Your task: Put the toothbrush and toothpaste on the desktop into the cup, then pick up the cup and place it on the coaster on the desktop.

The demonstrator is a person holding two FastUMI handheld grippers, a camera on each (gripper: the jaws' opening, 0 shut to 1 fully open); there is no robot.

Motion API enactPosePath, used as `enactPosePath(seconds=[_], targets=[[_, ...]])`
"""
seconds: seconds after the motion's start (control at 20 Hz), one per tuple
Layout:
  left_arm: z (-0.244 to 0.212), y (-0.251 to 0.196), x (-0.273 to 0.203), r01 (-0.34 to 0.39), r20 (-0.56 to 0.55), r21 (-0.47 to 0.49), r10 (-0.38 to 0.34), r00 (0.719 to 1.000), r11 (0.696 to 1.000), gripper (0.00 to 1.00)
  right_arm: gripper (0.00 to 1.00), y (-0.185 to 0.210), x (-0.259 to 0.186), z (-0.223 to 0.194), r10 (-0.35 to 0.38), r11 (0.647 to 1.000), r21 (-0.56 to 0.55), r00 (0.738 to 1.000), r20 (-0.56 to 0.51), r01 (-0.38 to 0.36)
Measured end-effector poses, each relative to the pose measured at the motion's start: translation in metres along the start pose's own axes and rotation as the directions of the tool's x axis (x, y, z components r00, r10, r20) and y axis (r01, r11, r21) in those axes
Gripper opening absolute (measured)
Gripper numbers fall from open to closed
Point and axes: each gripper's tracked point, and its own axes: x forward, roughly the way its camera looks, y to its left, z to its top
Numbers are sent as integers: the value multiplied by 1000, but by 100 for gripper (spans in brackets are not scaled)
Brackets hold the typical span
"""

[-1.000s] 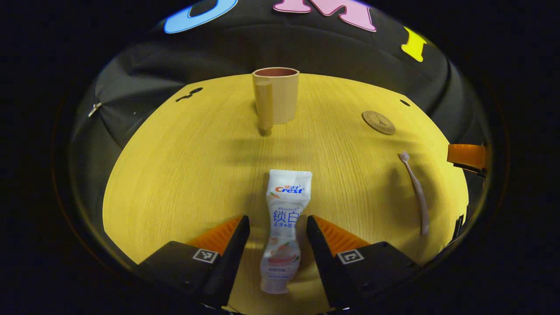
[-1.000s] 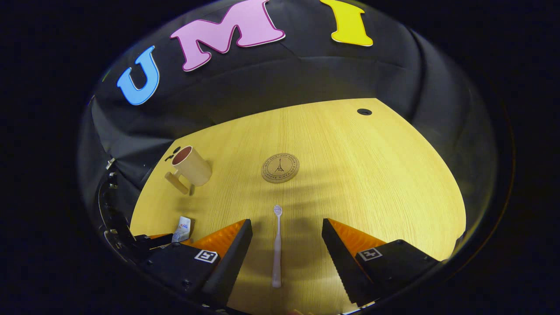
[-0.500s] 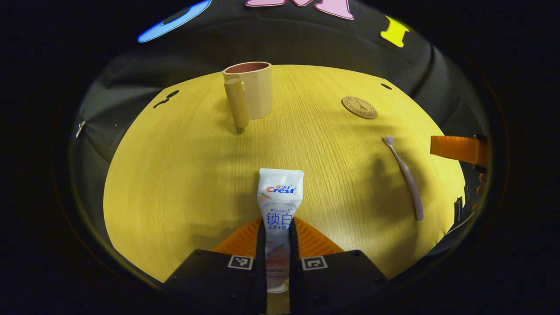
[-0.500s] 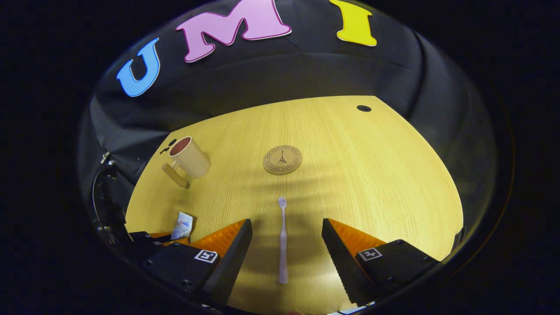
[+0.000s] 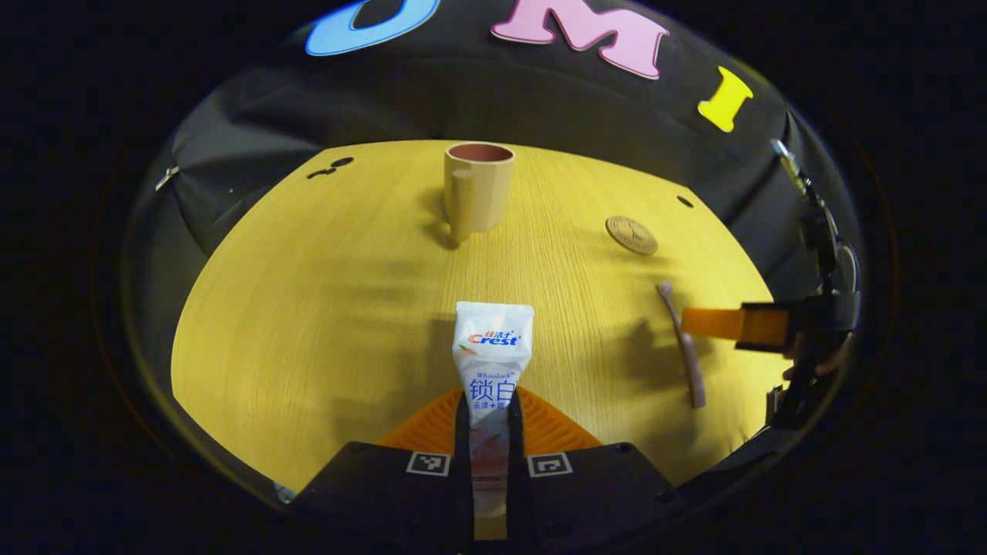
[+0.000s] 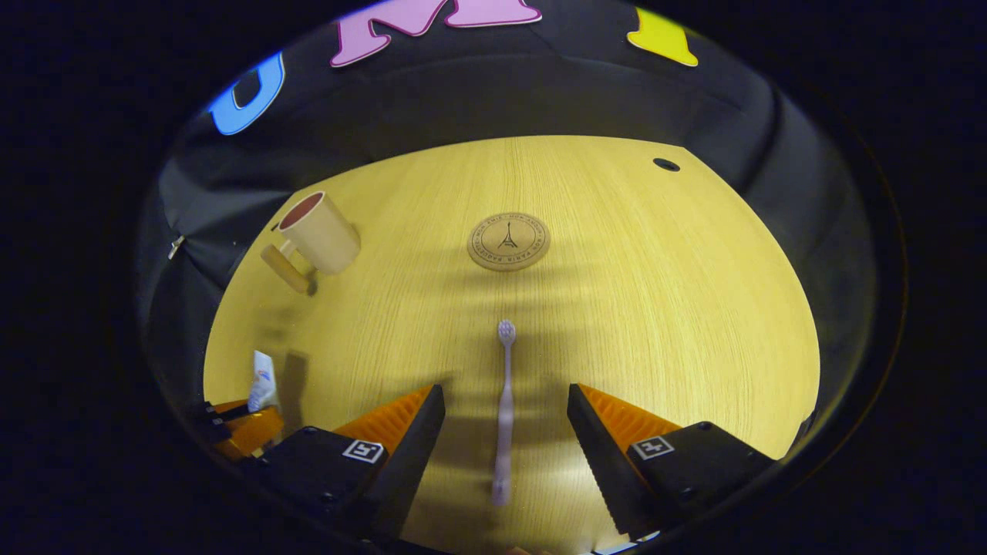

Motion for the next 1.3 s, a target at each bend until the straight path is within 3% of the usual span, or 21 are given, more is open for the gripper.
enactPosePath(seconds=[0.3, 0.65, 0.7, 0.75, 0.8, 0.85, 0.9, 0.95, 1.0, 1.05, 1.1, 1.15, 1.3], targets=[[8, 7, -38, -15, 62, 1, 15, 998, 1000, 22, 98, -4, 14, -14, -52, 998, 25, 998, -47, 53], [-12, 17, -45, -10, 38, -22, 11, 999, 1000, 22, 95, -8, 17, -23, -108, 994, -37, 992, -61, 106], [-13, 17, -47, -11, 38, -22, 11, 999, 1000, 22, 91, -7, 18, -23, -111, 993, -35, 992, -62, 109], [-15, 18, -49, -12, 37, -20, 13, 999, 1000, 22, 78, -7, 19, -22, -113, 993, -29, 992, -63, 112], [-15, 19, -49, -14, 36, -18, 15, 999, 1000, 22, 72, -6, 19, -22, -116, 993, -25, 991, -69, 115], [-16, 19, -50, -15, 35, -17, 16, 999, 1000, 22, 46, -5, 18, -23, -119, 993, -27, 990, -81, 117], [-16, 21, -51, -17, 34, -20, 18, 999, 1000, 22, 52, -3, 19, -24, -114, 993, -32, 989, -94, 111], [-16, 22, -51, -17, 36, -24, 18, 999, 1000, 22, 44, -3, 19, -23, -113, 993, -38, 988, -101, 109], [-14, 23, -52, -18, 40, -27, 19, 999, 999, 22, 46, -2, 19, -23, -112, 993, -43, 988, -106, 108], [-15, 23, -50, -20, 41, -32, 21, 999, 999, 22, 27, -1, 20, -23, -105, 994, -53, 988, -109, 100], [-14, 24, -50, -22, 41, -36, 24, 999, 999, 22, 27, 0, 19, -22, -94, 994, -60, 990, -107, 88], [-14, 25, -51, -26, 41, -39, 27, 999, 999, 22, 11, -1, 22, -20, -89, 995, -53, 990, -110, 84], [-13, 25, -50, -35, 44, -52, 37, 998, 998, 22, 9, 9, 20, -23, -20, 994, -105, 994, -107, 8]])
